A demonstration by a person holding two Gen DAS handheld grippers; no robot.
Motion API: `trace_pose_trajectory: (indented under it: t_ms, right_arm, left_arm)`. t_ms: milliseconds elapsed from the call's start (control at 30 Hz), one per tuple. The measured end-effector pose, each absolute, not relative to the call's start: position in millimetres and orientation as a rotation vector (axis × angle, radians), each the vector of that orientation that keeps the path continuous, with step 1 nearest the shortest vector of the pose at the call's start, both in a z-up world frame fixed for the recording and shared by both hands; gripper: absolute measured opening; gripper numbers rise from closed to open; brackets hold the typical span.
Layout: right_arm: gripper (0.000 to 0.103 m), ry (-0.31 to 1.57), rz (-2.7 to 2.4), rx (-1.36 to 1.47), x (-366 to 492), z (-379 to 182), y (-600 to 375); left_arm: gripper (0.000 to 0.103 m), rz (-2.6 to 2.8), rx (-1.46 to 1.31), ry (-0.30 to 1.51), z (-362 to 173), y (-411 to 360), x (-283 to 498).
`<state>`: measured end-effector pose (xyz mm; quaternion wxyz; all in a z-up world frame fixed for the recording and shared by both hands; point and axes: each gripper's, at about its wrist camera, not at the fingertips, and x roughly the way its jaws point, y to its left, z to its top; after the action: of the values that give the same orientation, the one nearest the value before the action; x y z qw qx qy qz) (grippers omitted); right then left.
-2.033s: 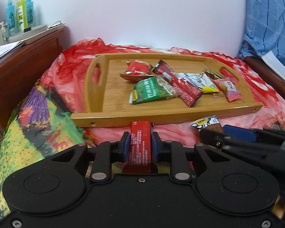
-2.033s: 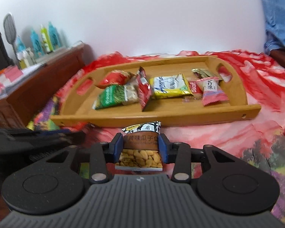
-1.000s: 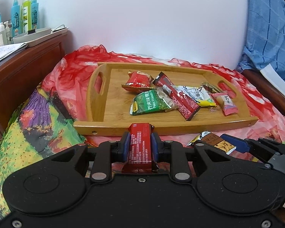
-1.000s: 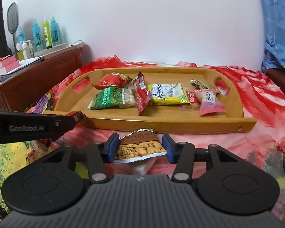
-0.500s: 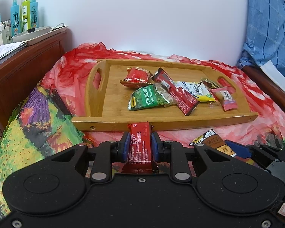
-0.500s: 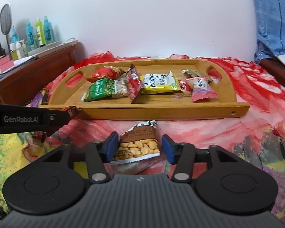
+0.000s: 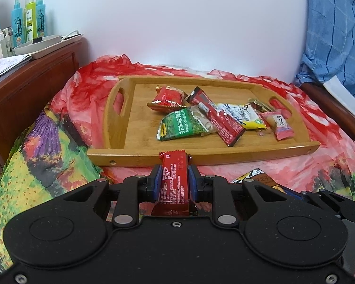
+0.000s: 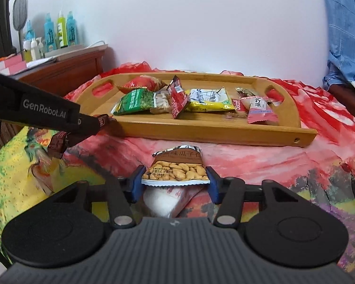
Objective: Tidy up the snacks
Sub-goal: 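Lift the peanut bag toward the tray with the right tool while the left lifts the red strip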
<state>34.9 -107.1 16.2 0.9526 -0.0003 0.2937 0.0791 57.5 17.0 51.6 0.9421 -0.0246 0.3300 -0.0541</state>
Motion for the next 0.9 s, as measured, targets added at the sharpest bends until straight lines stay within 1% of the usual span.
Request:
trace_pose_trajectory:
  t_ms: [733, 900]
  right_arm:
    - [0.056, 0.480, 0.112, 0.041, 30, 41, -126]
    - [0.056, 0.505, 0.103, 0.051, 34, 40, -129]
  left_arm:
    - [0.023, -0.114, -0.066, 0.649, 62, 17, 51]
    - [0.023, -0.116, -0.063, 0.656, 61, 16, 52]
